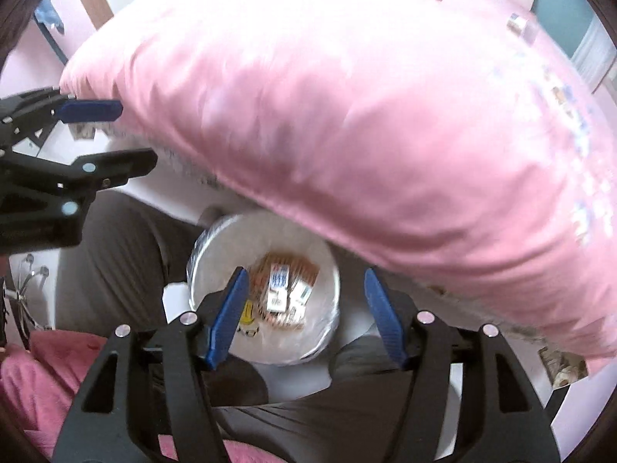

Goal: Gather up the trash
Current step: 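Raise both open tools back over the bed toward the blocks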

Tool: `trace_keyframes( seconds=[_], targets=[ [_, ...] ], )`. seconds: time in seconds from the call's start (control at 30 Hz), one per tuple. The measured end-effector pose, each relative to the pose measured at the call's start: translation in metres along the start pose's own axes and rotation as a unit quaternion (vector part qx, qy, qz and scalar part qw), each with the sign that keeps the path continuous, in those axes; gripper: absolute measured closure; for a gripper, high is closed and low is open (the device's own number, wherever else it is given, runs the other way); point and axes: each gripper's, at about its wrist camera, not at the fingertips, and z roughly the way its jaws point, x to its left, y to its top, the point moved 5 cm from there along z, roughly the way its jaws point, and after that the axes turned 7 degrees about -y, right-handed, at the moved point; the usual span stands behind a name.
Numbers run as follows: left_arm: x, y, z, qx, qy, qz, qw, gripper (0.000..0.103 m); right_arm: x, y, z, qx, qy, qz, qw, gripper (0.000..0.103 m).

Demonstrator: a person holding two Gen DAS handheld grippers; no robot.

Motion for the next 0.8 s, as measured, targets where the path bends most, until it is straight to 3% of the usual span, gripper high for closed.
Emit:
trace_keyframes(
  seconds=[0.3,0.8],
  targets=[
    [0.021,0.045,-0.027,-0.042,0.028,-0.016,0.9986,0.027,-0.046,0.048,-0.063,-0.072,-0.032,0.012,0.997,0.03],
    [0.041,0.135,-0.026,-0.059,0.048,-0.024,0.9968,0.026,-0.109,0.144,-0.099,-0.135,-0.066,0.007,0.989,0.03]
  ],
)
